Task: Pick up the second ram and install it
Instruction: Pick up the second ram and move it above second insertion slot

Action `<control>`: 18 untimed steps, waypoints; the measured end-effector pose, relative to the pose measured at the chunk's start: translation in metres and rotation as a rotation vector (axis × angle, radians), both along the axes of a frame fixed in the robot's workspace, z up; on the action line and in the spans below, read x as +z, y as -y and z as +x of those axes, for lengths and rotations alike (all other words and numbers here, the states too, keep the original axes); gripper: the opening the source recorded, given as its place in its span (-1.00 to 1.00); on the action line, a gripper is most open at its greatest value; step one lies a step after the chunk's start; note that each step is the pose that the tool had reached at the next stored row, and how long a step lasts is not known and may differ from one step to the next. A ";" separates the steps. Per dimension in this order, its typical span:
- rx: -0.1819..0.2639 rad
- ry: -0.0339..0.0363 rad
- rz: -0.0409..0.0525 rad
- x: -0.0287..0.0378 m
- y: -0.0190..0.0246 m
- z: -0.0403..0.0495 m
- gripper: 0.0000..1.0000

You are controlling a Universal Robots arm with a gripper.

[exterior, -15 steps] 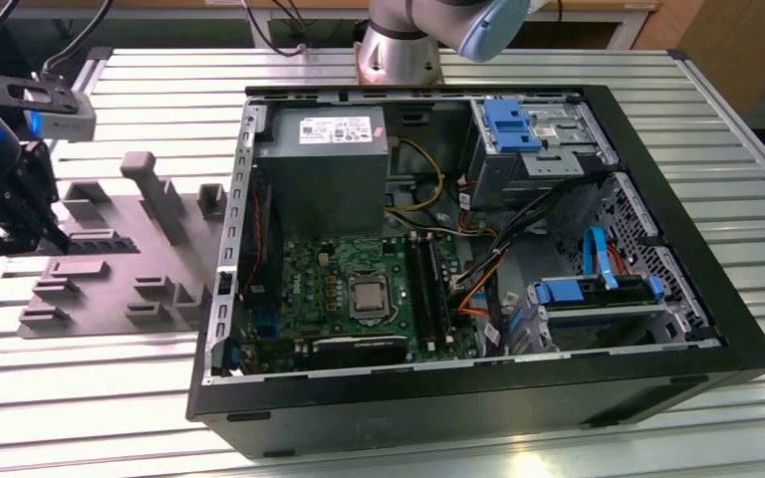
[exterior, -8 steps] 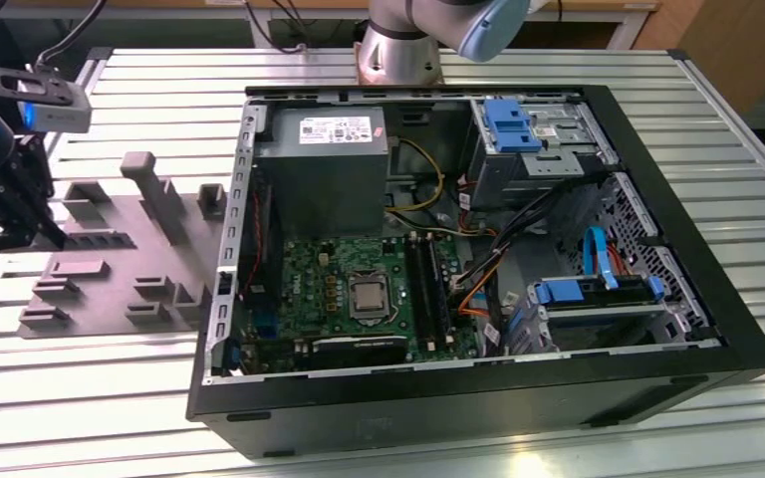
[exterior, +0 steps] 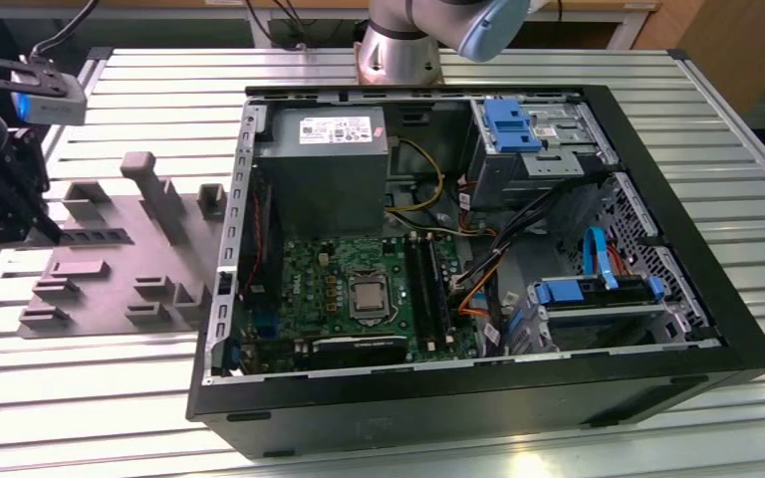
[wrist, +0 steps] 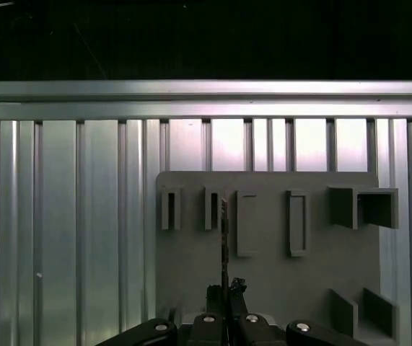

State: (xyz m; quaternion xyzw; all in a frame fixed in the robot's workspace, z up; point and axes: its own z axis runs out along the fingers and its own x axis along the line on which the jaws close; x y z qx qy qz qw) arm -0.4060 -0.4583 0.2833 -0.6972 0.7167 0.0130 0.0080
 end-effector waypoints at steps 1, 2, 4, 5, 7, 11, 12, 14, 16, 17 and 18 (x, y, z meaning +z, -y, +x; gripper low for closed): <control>0.000 0.0001 0.0000 0.0010 0.0000 0.0000 -0.73; 0.000 0.0000 0.0000 0.0021 0.0000 0.0000 -0.73; 0.000 0.0000 0.0001 0.0042 0.0000 0.0000 -0.73; 0.000 0.0000 0.0000 0.0052 0.0000 0.0000 -0.73; 0.000 0.0001 0.0001 0.0074 0.0000 0.0000 -0.73; 0.000 0.0001 0.0001 0.0114 -0.0001 0.0000 -0.73; 0.000 -0.0001 0.0000 0.0125 -0.0001 0.0000 -0.73; 0.000 0.0001 0.0001 0.0144 -0.0001 0.0000 -0.73; 0.000 0.0000 0.0000 0.0163 -0.0001 0.0000 -0.73; 0.000 0.0001 0.0001 0.0172 -0.0001 0.0000 -0.73; 0.000 0.0000 0.0000 0.0181 -0.0001 0.0000 -0.73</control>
